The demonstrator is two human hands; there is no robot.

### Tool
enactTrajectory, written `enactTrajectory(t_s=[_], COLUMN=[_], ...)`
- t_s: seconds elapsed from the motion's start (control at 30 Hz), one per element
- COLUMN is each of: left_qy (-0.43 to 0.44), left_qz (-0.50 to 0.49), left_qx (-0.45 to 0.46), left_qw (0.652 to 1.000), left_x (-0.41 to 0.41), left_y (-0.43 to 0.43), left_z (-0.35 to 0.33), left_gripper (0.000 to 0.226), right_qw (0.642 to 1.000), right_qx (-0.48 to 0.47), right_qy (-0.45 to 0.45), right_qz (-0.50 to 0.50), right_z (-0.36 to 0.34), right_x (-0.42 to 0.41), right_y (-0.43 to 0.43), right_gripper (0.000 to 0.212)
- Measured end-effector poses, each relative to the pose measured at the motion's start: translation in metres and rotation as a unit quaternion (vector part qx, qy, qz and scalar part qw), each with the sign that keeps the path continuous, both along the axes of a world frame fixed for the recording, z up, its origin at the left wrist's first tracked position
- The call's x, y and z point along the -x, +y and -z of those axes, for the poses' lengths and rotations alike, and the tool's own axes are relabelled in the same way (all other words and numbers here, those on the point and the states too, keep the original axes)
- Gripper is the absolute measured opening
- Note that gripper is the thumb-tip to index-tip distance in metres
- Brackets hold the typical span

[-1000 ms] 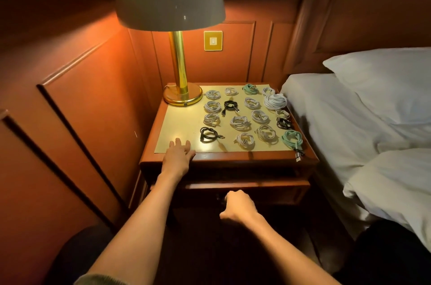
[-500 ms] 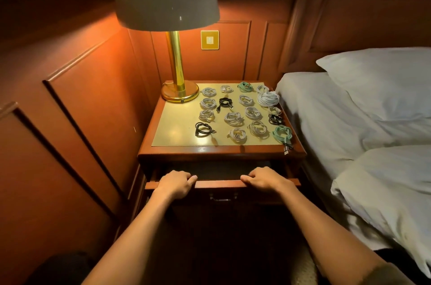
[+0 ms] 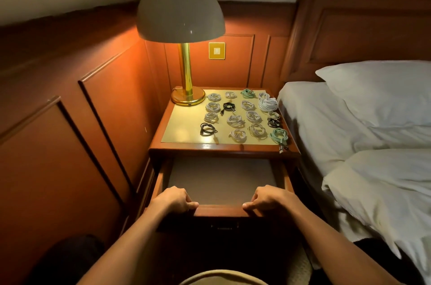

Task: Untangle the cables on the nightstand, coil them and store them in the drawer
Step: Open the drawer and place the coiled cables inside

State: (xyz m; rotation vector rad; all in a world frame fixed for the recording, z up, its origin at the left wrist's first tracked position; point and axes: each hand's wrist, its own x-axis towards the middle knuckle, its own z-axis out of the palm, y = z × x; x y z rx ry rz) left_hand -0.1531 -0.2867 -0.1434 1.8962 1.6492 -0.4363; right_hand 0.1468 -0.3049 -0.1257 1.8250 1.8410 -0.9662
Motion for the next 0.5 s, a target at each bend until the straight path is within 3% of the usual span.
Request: enactTrajectory(t_s=[0.5], left_qy=[-0.032], left_qz=[0.030], left_qx=[-0.017], left_qw=[0.999], left_x=[0.007], left_y=[-0.037], left_z=[0.010], left_gripper=[0.050], right_qw=[1.000], right_qx=[0.017], right_qy=[-0.002], right_qz=[0.026], right_z=[0.002], right_x=[0.005], right_y=[-0.027], right_gripper=[0.060])
